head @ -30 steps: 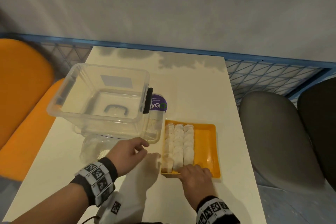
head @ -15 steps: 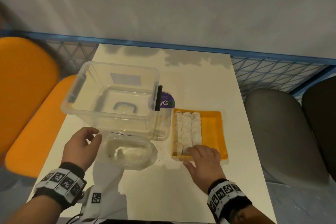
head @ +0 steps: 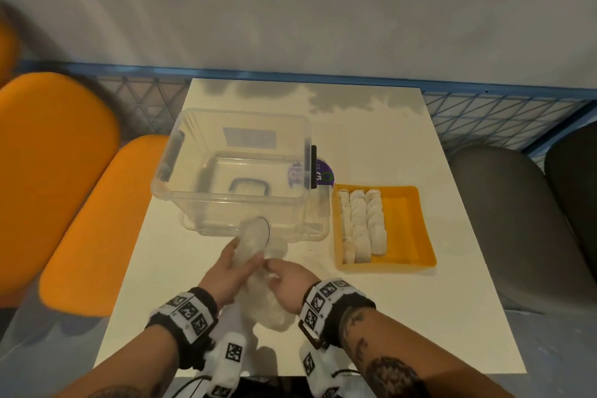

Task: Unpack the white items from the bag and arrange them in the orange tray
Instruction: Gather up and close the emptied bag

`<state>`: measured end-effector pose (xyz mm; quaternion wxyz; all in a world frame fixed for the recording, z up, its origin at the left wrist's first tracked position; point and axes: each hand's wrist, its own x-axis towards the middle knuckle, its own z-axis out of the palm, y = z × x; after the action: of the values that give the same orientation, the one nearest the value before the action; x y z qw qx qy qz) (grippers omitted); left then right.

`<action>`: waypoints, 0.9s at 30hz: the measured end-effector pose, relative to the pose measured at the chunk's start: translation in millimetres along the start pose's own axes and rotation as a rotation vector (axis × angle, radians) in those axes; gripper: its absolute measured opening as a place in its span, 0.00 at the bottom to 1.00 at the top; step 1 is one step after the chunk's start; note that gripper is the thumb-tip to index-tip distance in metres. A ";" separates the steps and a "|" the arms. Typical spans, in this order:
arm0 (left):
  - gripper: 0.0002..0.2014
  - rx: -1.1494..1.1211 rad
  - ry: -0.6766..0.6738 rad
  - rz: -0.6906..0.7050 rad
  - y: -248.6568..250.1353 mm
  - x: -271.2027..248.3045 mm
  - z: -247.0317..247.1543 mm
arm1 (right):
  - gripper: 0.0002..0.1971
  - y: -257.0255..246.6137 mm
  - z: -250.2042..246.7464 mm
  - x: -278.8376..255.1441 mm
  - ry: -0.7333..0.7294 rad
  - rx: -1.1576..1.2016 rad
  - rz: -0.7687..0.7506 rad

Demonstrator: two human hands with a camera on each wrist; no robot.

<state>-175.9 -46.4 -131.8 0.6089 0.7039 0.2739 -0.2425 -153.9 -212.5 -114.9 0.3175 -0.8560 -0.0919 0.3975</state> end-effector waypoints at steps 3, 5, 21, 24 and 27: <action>0.46 0.118 -0.144 0.132 5.3 -6.4 6.2 | 0.17 -7.9 -2.8 -22.4 -0.025 0.033 -0.106; 0.32 0.199 -0.141 0.237 15.0 -8.6 8.7 | 0.15 -3.4 -19.6 -43.3 0.031 0.189 -0.118; 0.17 0.950 -0.756 0.528 30.9 -36.1 139.2 | 0.10 101.0 -25.6 -186.7 0.480 0.378 0.079; 0.28 0.935 -0.803 0.486 26.8 -33.8 158.7 | 0.04 142.5 -34.2 -220.5 0.544 0.477 0.196; 0.17 0.957 -0.679 0.447 20.8 -17.6 160.1 | 0.01 204.4 -54.1 -290.0 0.773 0.613 0.372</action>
<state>-175.8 -208.8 -127.4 0.3151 0.8226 -0.2275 -0.4150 -326.8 -516.6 -34.3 0.4882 -0.8098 0.3058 0.1113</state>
